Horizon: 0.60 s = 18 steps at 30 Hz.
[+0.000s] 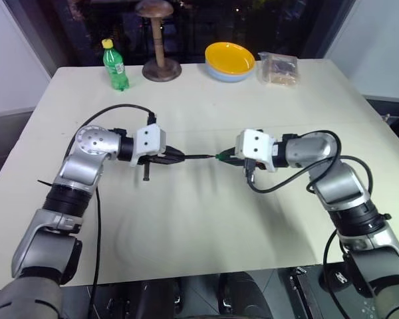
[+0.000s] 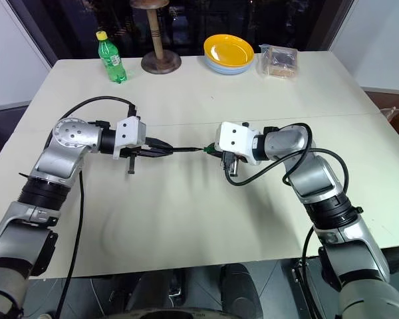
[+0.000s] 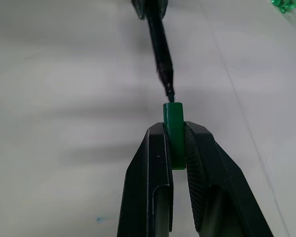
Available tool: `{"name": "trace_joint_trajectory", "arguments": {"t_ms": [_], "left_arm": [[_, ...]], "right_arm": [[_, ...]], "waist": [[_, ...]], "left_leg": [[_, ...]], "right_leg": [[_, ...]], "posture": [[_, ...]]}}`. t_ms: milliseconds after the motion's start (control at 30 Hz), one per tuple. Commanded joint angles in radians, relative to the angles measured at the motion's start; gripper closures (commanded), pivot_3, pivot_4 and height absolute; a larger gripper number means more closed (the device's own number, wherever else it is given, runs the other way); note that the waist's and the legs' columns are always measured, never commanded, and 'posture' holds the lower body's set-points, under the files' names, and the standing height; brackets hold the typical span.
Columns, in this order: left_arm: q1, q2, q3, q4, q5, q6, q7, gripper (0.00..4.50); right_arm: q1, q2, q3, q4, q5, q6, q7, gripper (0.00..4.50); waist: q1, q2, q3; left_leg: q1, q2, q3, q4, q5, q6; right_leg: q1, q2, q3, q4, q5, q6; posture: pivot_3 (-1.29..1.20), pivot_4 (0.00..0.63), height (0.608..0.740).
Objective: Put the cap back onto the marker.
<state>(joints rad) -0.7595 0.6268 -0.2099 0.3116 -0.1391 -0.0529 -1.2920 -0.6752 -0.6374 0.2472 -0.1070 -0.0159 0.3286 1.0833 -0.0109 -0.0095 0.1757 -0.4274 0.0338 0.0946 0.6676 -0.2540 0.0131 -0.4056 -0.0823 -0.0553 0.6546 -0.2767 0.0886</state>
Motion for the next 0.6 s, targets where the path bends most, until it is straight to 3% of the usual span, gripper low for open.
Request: {"name": "trace_joint_trajectory", "arguments": {"t_ms": [33,600], "left_arm": [[-0.009,0.004,0.023,-0.026,-0.009,-0.001,0.004,4.5],[-0.018,-0.003,0.022,-0.025,-0.007,-0.008,0.013,4.5]], "right_arm": [[-0.025,0.001,-0.01,-0.018,0.015,-0.006,-0.005,4.42],[-0.017,0.014,0.007,-0.045,0.022,0.013,-0.005,4.42]], "waist": [[0.0,0.0,0.0],[0.0,0.0,0.0]], "left_leg": [[0.0,0.0,0.0,0.0,0.0,0.0],[0.0,0.0,0.0,0.0,0.0,0.0]], "right_leg": [[0.0,0.0,0.0,0.0,0.0,0.0],[0.0,0.0,0.0,0.0,0.0,0.0]], "posture": [[0.0,0.15,0.74],[0.0,0.15,0.74]]}}
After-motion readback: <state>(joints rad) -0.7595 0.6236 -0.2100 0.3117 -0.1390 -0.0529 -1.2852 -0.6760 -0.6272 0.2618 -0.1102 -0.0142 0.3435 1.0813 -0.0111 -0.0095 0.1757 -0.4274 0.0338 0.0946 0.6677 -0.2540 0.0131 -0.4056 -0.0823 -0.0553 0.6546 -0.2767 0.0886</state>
